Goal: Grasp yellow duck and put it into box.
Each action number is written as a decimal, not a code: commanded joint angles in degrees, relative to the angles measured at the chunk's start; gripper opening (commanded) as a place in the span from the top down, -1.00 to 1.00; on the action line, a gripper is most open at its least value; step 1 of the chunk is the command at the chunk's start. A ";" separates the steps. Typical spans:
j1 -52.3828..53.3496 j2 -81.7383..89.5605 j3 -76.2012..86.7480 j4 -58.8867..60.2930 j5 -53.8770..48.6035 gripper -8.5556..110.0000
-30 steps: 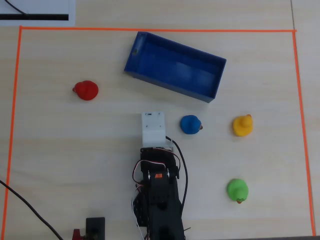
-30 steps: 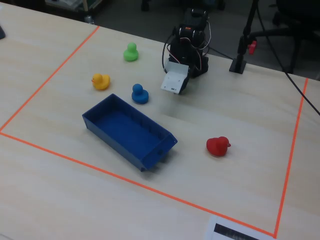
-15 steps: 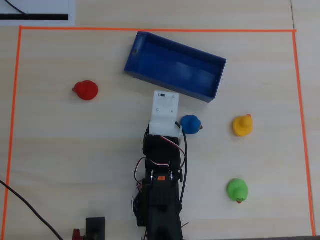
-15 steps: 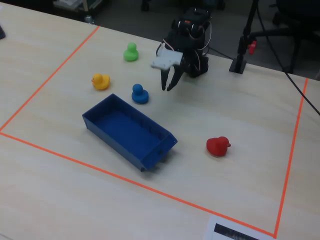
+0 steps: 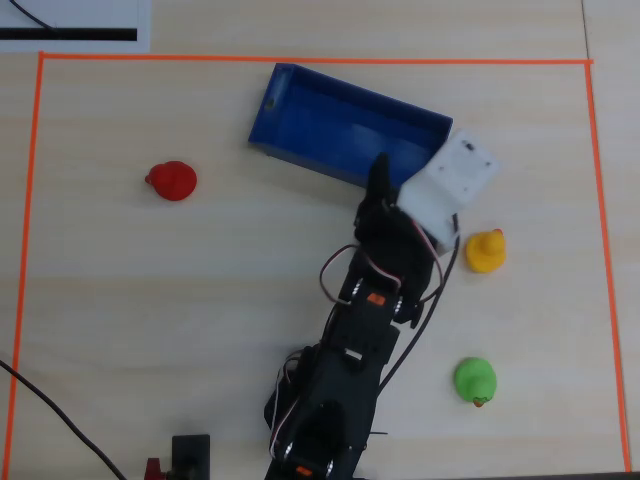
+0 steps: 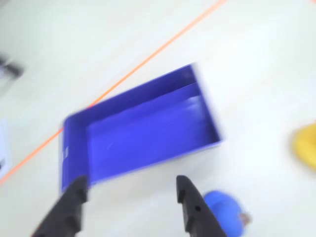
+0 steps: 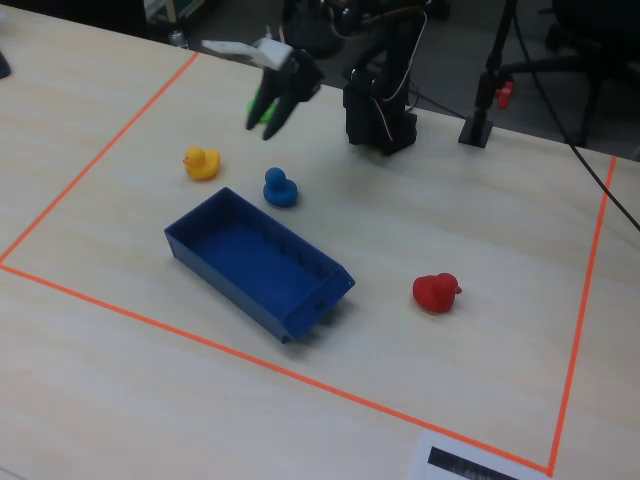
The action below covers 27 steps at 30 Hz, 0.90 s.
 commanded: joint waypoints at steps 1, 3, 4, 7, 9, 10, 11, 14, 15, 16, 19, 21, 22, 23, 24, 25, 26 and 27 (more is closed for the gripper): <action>9.76 -8.17 -8.70 -1.23 -0.26 0.35; 14.06 -11.16 -9.58 -2.37 -0.62 0.31; 16.08 -12.66 -9.93 -2.99 -1.05 0.31; 21.53 -16.44 -9.05 -6.68 -2.72 0.29; 24.61 -18.54 -6.68 -10.55 -4.22 0.28; 25.93 -19.78 -5.54 -11.95 -5.27 0.28; 27.42 -21.01 -4.57 -13.27 -5.54 0.24; 30.76 -24.17 -2.81 -14.06 -7.65 0.15; 31.55 -24.96 -2.20 -14.33 -8.35 0.13; 32.08 -25.40 -1.67 -14.59 -8.79 0.12; 32.70 -25.75 0.97 -16.52 -9.49 0.09; 32.70 -25.75 2.72 -17.58 -9.84 0.09; 32.70 -25.75 3.43 -18.02 -10.02 0.09; 32.61 -25.75 3.96 -18.19 -10.11 0.09; 32.61 -25.84 4.57 -18.54 -10.20 0.08; 32.52 -25.84 5.27 -18.90 -10.37 0.08; 32.43 -25.84 6.24 -19.69 -10.63 0.08; 32.34 -25.84 7.29 -20.83 -10.90 0.08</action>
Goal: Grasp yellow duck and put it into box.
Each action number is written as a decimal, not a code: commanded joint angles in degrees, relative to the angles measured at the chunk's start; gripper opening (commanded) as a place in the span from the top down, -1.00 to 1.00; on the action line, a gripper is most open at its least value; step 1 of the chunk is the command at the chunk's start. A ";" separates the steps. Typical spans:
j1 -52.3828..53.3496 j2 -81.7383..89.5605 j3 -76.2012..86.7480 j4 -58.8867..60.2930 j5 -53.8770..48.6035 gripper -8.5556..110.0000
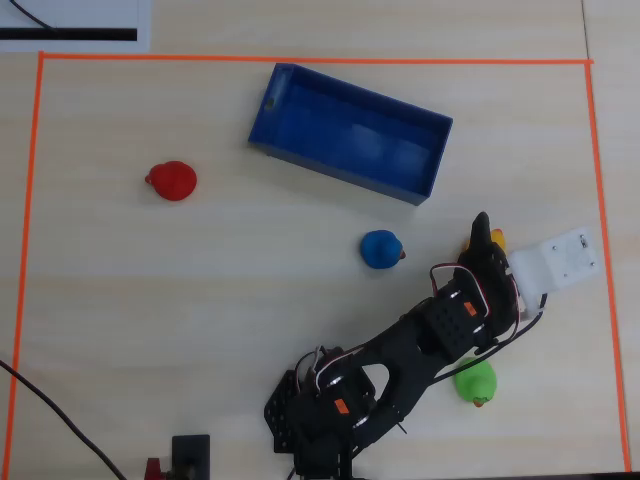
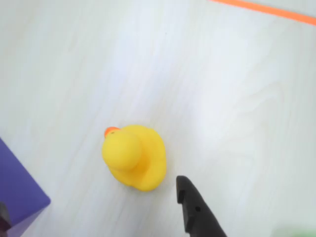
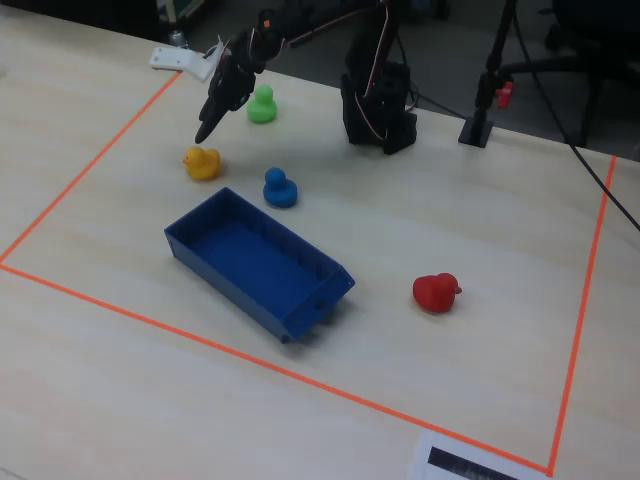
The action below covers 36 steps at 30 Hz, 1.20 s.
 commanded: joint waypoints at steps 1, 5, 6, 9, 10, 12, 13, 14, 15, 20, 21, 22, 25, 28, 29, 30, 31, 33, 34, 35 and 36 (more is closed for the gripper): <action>-0.18 0.09 2.02 -4.57 -1.32 0.07; -0.18 -2.64 3.16 -7.73 -1.49 0.07; -0.09 -3.69 2.72 -7.73 -1.49 0.07; -0.18 -6.86 1.41 -8.09 -1.49 0.07; -0.26 -7.91 0.88 -8.35 -1.49 0.07; -0.62 -9.84 -0.35 -8.79 -1.49 0.07; -0.70 -10.90 -1.05 -8.79 -1.41 0.07; -0.88 -11.95 -1.85 -8.79 -1.23 0.06; -0.97 -12.92 -2.64 -8.79 -1.14 0.06; -1.23 -17.67 -6.42 -8.79 -0.88 0.06; -1.32 -18.54 -7.12 -8.79 -0.88 0.06; -1.32 -19.25 -7.82 -8.79 -0.88 0.06; -1.41 -21.62 -9.93 -8.79 -0.79 0.05; -1.41 -23.82 -11.87 -8.70 -0.79 0.06; -1.41 -24.52 -12.39 -8.70 -0.79 0.06; -1.41 -25.31 -12.92 -8.70 -0.88 0.07; -1.41 -26.02 -13.45 -8.70 -1.05 0.07; -1.41 -27.07 -14.06 -8.70 -1.23 0.07; -1.41 -27.51 -14.24 -8.79 -1.41 0.07; -1.49 -27.86 -14.33 -8.96 -1.49 0.07; -1.58 -28.21 -14.33 -9.23 -1.58 0.07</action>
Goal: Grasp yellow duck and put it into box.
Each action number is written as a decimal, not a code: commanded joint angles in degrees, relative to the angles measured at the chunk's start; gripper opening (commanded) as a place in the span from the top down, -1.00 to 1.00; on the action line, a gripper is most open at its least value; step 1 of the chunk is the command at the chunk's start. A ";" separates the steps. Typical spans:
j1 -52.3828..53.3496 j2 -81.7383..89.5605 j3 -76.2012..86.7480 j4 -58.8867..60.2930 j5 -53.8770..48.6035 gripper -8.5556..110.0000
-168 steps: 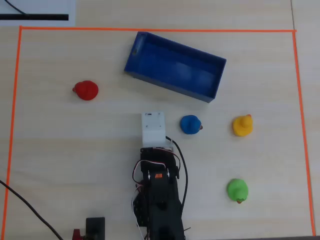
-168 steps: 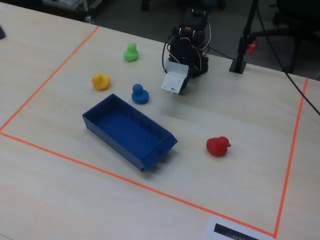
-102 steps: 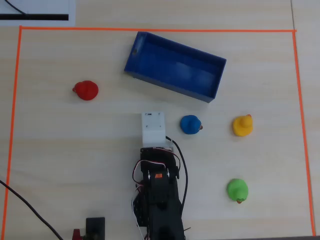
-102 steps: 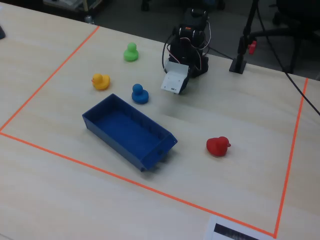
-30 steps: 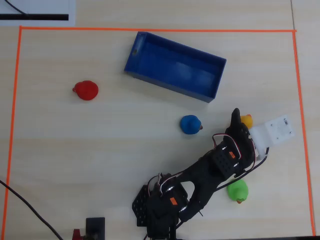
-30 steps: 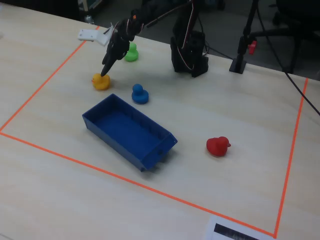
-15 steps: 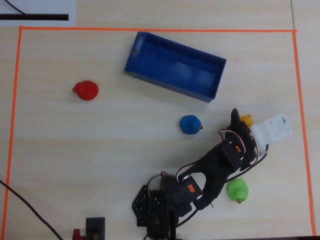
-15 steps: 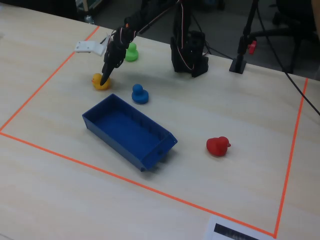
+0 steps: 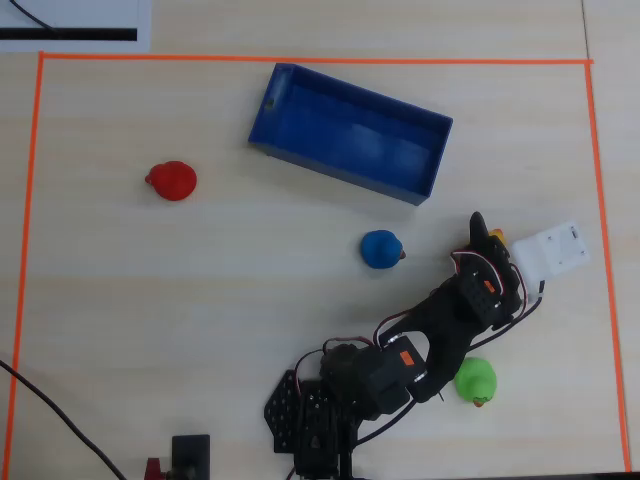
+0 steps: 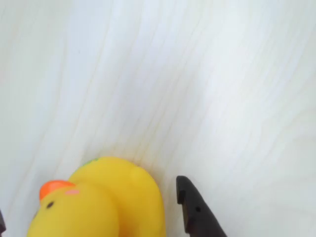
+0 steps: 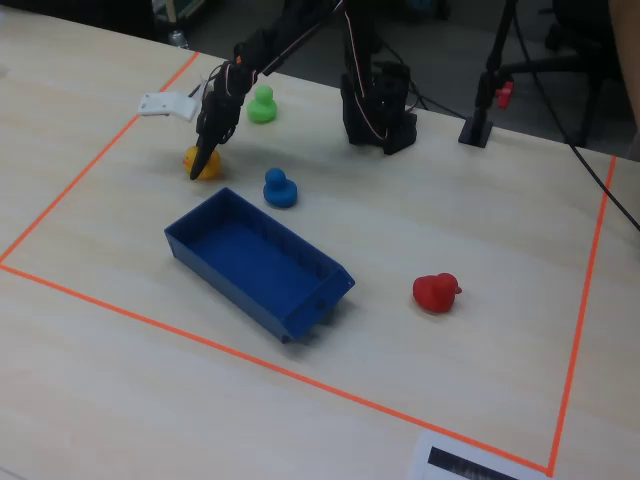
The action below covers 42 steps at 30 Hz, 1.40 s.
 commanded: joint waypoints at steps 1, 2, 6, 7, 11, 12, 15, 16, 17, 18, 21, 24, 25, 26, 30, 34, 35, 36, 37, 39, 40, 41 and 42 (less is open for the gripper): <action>-0.88 -0.35 -2.81 -2.02 -0.79 0.08; -0.88 -0.62 -2.64 -2.37 -0.97 0.08; -1.05 -1.58 -2.20 -2.46 -4.83 0.32; -1.14 -1.67 -2.29 -2.46 -4.75 0.49; -1.93 -1.58 -3.96 -1.41 -4.83 0.82; -2.20 -1.58 -4.83 -0.79 -4.39 0.85; -2.46 -1.41 -7.73 2.29 -3.78 0.85; -2.55 -1.32 -8.17 2.29 -2.99 0.85; -2.72 -1.14 -8.61 2.37 -2.46 0.85; -2.90 -0.62 -8.88 2.64 -1.85 0.85; -3.52 2.29 -10.72 5.80 1.41 0.85; -4.31 7.03 -13.71 11.43 6.33 0.85; -4.75 8.79 -14.94 13.71 8.09 0.85; -5.19 10.90 -15.91 15.82 9.58 0.85; -9.67 18.90 -19.78 25.75 13.01 0.85; -18.63 24.26 -21.18 31.99 14.33 0.85; -21.01 25.05 -21.18 32.87 14.68 0.85; -23.47 26.10 -20.74 33.40 14.94 0.85; -25.84 27.07 -20.21 34.01 15.03 0.85; -30.15 28.56 -19.07 34.80 15.21 0.85; -32.17 29.36 -18.11 34.63 15.21 0.85; -34.10 29.97 -16.96 33.93 15.21 0.85; -35.86 30.41 -16.00 33.22 15.12 0.85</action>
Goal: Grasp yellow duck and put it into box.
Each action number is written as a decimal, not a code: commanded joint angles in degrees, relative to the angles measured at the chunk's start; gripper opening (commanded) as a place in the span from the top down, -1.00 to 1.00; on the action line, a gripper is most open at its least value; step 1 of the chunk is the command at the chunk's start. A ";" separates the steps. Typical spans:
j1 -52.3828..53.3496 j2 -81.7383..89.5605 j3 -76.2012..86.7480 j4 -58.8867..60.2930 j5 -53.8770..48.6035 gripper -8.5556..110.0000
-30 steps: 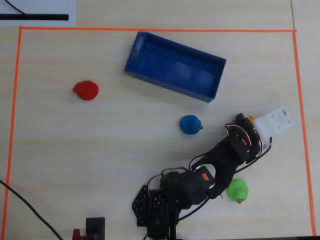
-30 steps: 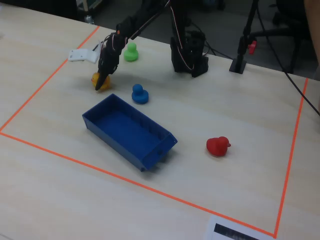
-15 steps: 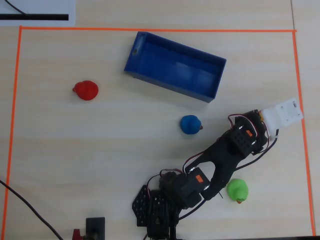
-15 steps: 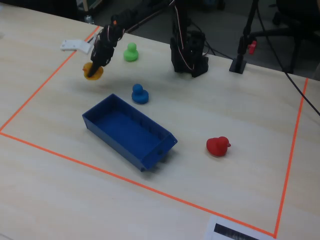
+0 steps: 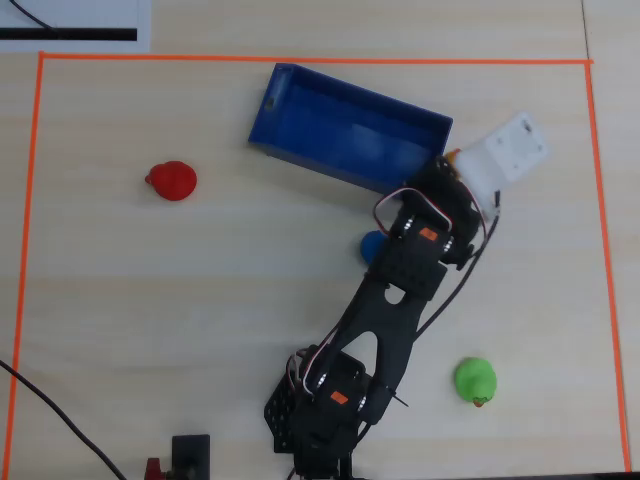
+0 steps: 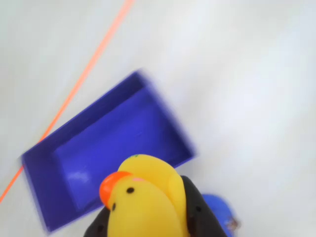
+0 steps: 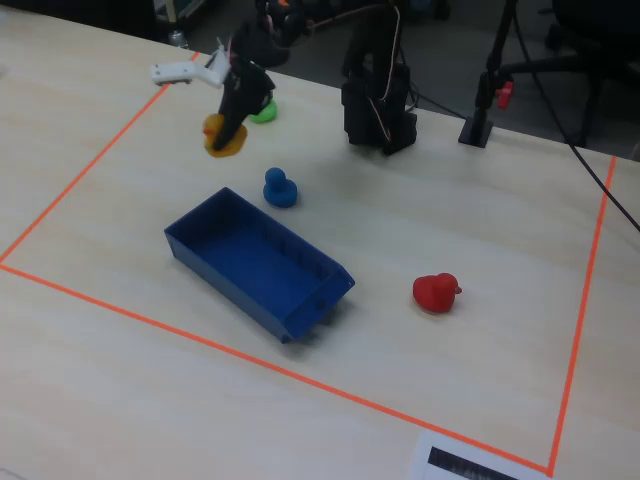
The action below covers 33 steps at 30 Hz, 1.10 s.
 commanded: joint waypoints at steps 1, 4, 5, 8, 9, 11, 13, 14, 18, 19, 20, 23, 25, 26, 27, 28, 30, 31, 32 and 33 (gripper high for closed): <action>-7.73 3.34 1.93 -2.11 0.00 0.85; -12.83 1.05 1.58 -3.25 -0.44 0.85; -14.33 -0.35 0.79 -3.87 -0.26 0.85; -17.58 -5.54 -2.37 -5.98 0.18 0.85; -18.19 -7.38 -3.43 -6.77 0.18 0.85; -18.81 -11.16 -5.10 -8.44 0.00 0.85; -18.90 -14.77 -6.42 -10.20 -0.44 0.85; -18.90 -16.44 -6.86 -10.99 -0.79 0.85; -17.84 -21.88 -7.12 -14.41 -2.46 0.85; -17.67 -23.03 -7.03 -15.03 -2.64 0.86; -17.49 -23.99 -6.77 -15.64 -2.99 0.86; -16.96 -26.63 -5.98 -17.40 -3.25 0.86; -16.70 -28.04 -5.98 -18.11 -3.25 0.86; -16.52 -28.56 -6.06 -18.46 -3.25 0.86; -16.44 -29.00 -6.06 -18.90 -3.25 0.86; -16.44 -29.44 -6.06 -19.42 -3.43 0.86; -16.17 -30.15 -6.06 -20.39 -3.87 0.86; -16.00 -30.32 -6.06 -20.92 -4.04 0.85; -15.91 -30.32 -6.06 -21.27 -4.04 0.79; -15.64 -30.32 -6.06 -21.53 -4.22 0.69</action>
